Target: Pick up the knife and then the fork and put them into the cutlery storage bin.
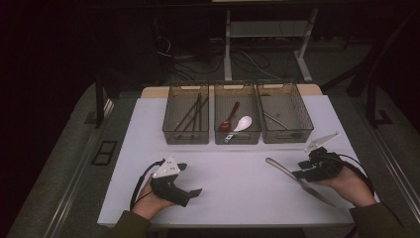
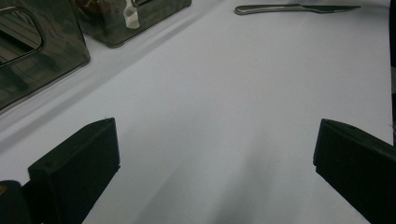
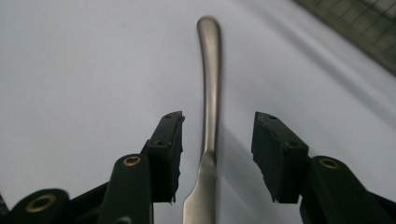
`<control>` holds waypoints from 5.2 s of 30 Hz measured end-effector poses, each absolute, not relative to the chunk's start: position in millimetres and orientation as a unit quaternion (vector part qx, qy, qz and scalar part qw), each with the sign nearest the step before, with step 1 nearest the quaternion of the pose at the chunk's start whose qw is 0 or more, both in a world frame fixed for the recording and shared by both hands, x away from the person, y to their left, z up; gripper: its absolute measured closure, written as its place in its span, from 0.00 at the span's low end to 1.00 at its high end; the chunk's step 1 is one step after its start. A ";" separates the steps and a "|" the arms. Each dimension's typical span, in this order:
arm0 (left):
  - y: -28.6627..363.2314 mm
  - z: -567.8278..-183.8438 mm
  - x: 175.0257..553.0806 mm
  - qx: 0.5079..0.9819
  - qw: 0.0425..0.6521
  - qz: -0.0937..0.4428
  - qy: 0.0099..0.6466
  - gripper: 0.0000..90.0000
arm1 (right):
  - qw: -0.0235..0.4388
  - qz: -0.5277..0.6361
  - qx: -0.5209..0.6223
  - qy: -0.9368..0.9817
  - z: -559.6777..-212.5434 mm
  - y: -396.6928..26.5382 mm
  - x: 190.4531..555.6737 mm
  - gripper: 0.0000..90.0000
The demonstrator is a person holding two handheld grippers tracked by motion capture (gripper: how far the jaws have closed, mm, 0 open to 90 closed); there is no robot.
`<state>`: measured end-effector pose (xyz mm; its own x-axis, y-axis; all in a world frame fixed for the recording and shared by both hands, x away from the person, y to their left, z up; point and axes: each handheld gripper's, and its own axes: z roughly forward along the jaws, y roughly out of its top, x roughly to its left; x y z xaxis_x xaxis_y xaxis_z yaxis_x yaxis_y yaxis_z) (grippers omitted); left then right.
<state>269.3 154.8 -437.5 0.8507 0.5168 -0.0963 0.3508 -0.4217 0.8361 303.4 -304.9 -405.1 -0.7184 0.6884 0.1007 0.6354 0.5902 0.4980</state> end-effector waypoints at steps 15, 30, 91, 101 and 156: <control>154.2 -438.0 269.1 0.839 0.471 0.087 0.260 0.00 | 0.031 0.172 0.355 0.918 -410.6 -282.0 314.3 0.68; 153.6 -438.7 269.3 0.841 0.469 0.087 0.257 0.00 | 0.025 0.113 0.350 0.930 -419.7 -265.4 325.4 0.78; 152.9 -439.1 269.2 0.840 0.469 0.084 0.257 0.00 | 0.093 0.186 0.397 0.894 -390.1 -282.0 335.2 0.88; 153.1 -439.2 269.4 0.840 0.469 0.083 0.258 0.00 | 0.114 0.249 0.414 0.868 -384.7 -295.2 335.8 0.88; 153.2 -439.3 269.6 0.840 0.469 0.084 0.259 0.00 | 0.208 0.441 0.447 0.750 -343.2 -336.2 353.9 0.88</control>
